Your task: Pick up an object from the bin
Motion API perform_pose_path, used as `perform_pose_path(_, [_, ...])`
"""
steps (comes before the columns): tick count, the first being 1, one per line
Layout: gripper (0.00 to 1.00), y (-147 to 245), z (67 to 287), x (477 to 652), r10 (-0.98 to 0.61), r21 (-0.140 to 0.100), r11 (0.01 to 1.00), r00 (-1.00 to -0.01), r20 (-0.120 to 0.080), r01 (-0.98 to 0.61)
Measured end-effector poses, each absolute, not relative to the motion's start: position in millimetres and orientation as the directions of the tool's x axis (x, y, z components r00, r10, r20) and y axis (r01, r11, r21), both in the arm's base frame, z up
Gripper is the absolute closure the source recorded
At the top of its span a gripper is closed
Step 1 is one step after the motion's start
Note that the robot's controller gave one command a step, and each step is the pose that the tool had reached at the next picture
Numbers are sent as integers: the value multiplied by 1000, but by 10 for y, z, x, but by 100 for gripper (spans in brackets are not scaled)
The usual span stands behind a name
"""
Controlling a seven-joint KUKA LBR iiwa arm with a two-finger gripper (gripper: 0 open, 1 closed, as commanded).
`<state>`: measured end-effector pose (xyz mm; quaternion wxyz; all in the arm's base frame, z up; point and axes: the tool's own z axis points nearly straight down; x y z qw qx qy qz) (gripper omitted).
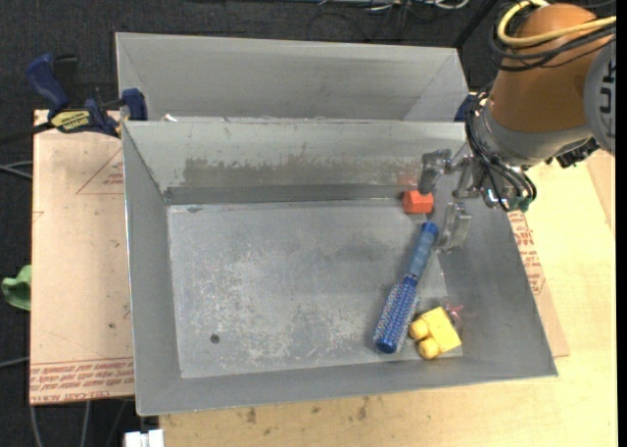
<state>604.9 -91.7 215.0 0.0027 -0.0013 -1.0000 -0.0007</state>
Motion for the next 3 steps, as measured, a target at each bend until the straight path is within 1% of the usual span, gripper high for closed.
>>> perform_pose_path(1, [0, -995, 804, 5827, -468, 4, 884, -884, 2, -468])
perform_pose_path(2, [100, -992, 823, 5839, -469, 1, 883, -883, -1, -469])
perform_pose_path(3, [100, -1073, 2644, 6112, -476, -7, 879, -879, -10, -476])
